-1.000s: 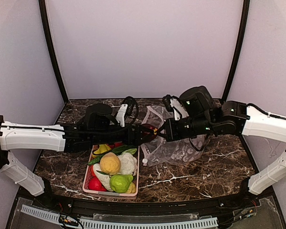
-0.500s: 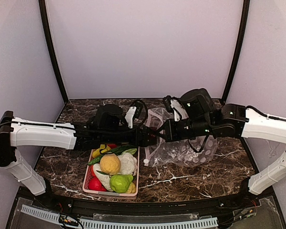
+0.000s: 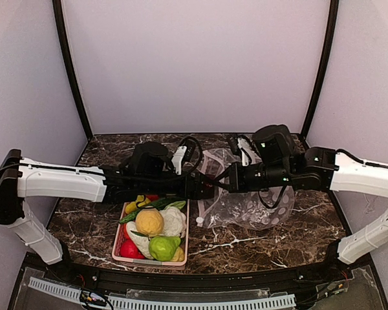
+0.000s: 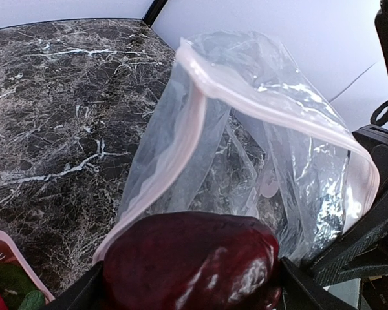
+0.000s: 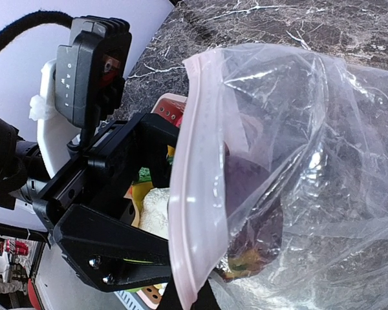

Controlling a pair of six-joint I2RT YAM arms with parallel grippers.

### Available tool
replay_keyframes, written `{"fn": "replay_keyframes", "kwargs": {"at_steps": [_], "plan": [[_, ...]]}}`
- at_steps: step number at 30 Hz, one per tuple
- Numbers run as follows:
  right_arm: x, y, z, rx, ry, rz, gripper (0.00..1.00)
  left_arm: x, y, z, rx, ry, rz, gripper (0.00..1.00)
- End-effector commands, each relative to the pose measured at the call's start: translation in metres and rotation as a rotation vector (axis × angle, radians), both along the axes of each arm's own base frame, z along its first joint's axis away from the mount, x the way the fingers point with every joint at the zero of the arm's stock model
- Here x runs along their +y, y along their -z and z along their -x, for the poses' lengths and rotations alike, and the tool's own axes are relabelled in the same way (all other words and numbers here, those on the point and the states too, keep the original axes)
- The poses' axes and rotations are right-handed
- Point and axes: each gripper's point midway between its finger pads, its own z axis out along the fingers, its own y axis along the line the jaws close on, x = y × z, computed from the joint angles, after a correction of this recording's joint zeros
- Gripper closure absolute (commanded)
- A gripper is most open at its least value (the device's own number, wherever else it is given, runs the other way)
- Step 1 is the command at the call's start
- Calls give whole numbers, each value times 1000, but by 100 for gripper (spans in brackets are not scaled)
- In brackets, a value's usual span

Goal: Place the food in the zip-top bag and seal the zipper
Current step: Place the fake fruit in the zipper food storage bag.

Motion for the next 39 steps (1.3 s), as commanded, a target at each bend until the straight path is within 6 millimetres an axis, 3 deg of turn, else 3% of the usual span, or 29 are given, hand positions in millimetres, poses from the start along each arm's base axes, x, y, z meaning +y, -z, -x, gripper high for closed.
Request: {"fn": "replay_keyframes", "kwargs": {"at_steps": [1, 13, 23, 31, 39], "plan": [[-3, 2, -12, -9, 44, -25, 100, -20, -31, 23, -21, 123, 120, 20], [-10, 4, -13, -3, 61, -30, 100, -14, -33, 25, -19, 111, 127, 2], [-14, 6, -13, 2, 70, -30, 100, -1, -39, 29, -33, 93, 132, 1], [-18, 10, -15, -1, 84, -11, 100, 34, -72, 36, -125, 51, 104, 1], [-21, 7, -16, -20, 90, 2, 100, 64, -53, 32, -120, -25, -66, 1]]}}
